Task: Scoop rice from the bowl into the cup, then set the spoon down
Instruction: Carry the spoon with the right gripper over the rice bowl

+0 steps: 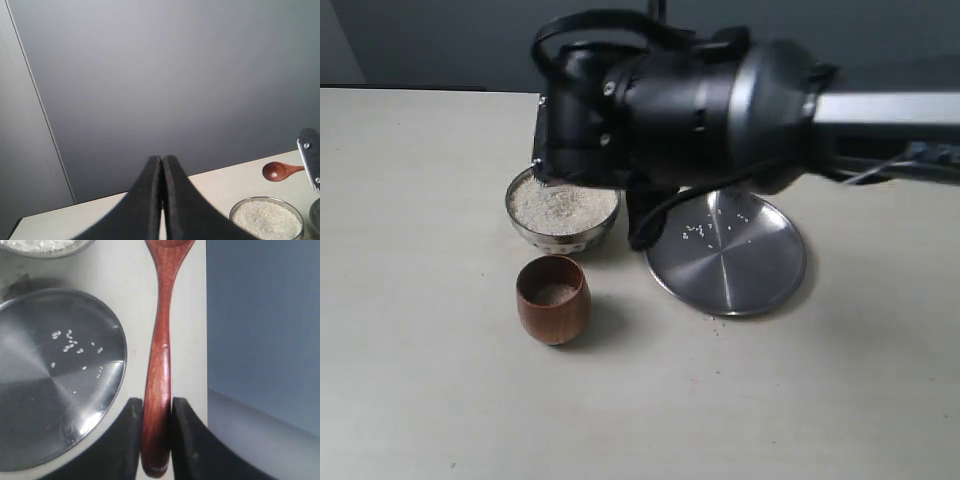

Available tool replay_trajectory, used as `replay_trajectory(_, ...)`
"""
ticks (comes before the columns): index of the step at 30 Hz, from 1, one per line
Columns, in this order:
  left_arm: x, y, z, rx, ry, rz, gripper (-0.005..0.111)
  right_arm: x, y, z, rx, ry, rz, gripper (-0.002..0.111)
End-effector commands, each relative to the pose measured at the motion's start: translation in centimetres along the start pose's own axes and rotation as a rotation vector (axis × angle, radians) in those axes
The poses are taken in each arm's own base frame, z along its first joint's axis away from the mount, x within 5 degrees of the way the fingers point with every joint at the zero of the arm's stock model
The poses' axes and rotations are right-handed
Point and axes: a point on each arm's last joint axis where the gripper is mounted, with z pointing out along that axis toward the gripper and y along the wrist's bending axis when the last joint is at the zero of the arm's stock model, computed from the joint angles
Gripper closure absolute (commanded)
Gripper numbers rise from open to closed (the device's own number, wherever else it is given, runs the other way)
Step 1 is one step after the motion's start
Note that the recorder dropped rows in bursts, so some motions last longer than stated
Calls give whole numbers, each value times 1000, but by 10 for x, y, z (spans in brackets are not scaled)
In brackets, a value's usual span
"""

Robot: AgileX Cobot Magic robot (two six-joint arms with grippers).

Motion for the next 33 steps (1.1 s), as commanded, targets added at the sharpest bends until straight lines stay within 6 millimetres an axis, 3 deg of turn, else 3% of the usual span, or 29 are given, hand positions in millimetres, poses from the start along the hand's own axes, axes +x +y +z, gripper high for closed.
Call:
replay_trajectory(1,-2,0,0,-4,-7,-1,106,-20,21,9,71,48,-95,109)
replay_trajectory(10,-2,0,0,-4,-7,-1,106,-47,36,22,97,47,-132,109)
replay_trajectory(19,-2,0,0,-4,-7,-1,106,-56,57,30,21,26,-140,109)
replay_trajectory(33,-2,0,0,-4,-7,-1,106,-57,65,30,-103,0,122,109)
